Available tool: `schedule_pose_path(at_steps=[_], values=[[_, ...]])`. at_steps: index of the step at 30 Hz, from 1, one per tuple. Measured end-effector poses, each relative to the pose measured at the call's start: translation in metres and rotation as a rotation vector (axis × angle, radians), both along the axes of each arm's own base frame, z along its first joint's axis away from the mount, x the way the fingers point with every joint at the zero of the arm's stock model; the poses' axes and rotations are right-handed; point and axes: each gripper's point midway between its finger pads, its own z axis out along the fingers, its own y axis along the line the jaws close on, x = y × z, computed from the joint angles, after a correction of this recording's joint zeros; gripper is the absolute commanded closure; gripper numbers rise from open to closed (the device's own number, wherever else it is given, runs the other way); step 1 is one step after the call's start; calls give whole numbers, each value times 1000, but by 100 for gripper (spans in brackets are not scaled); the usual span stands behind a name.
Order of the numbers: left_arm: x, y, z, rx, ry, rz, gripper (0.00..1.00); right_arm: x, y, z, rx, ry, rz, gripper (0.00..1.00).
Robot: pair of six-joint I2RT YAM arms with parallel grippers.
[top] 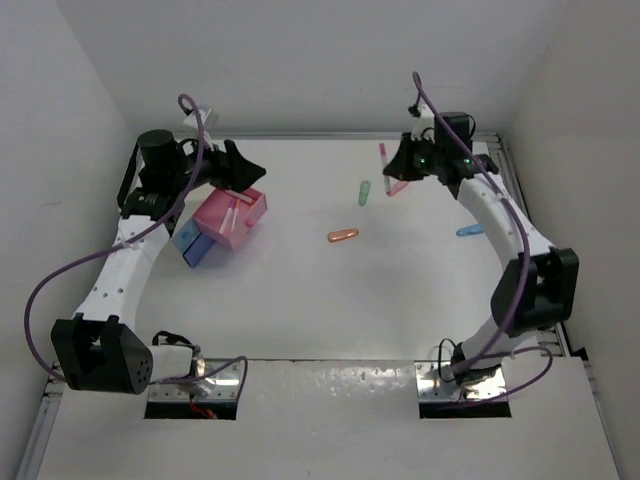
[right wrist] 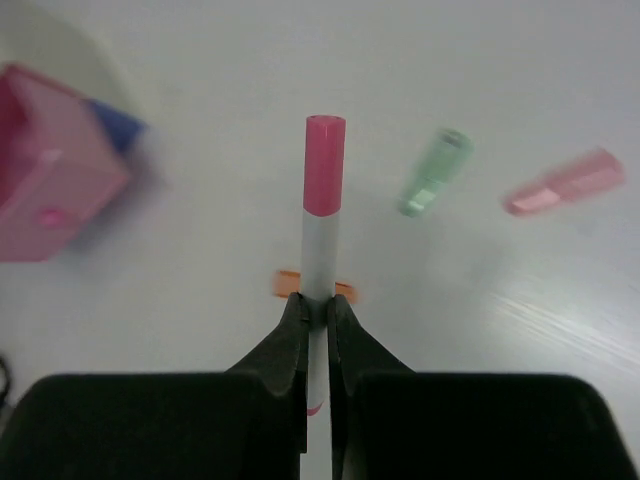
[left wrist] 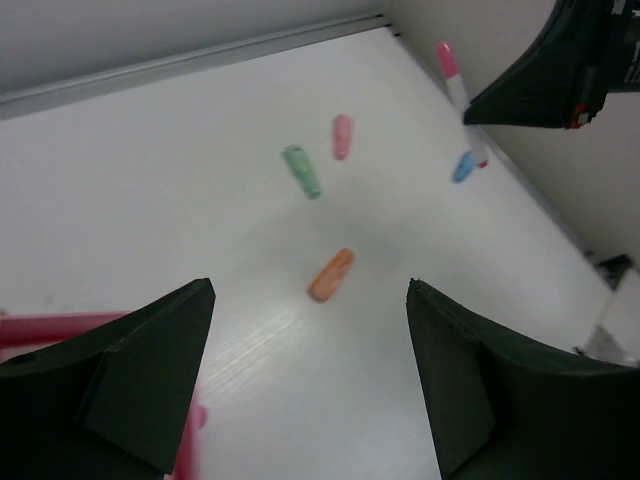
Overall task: Sort the stationery into containers
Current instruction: Pick up the pen from the center of the board.
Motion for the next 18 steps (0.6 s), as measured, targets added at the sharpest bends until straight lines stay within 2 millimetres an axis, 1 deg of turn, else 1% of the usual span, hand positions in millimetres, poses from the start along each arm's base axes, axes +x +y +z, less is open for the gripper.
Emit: schedule_pose_path(at_steps=[1,3,5,7,10,14,18], values=[[-4,-8,2,-47,14,-29,16,-9,26,22,51,-51,61,100],[-8,-19,3,-123,43,-73,16,-29,73,53,137,-118,180,100],[-11,-29,5,-178,70,-111,16,-51,117,71,203,-144,297,100],[-15,-39,10,-211,77,-148,16,-71,149,77,250,-137,382,100],[-23,-53,20,-240,65,-204,16,-91,175,78,285,-113,450,100],[-29,-65,27,-266,67,-241,17,-108,198,80,307,-99,507,100],[-31,-74,24,-282,94,-267,21,-118,215,84,320,-97,553,100]])
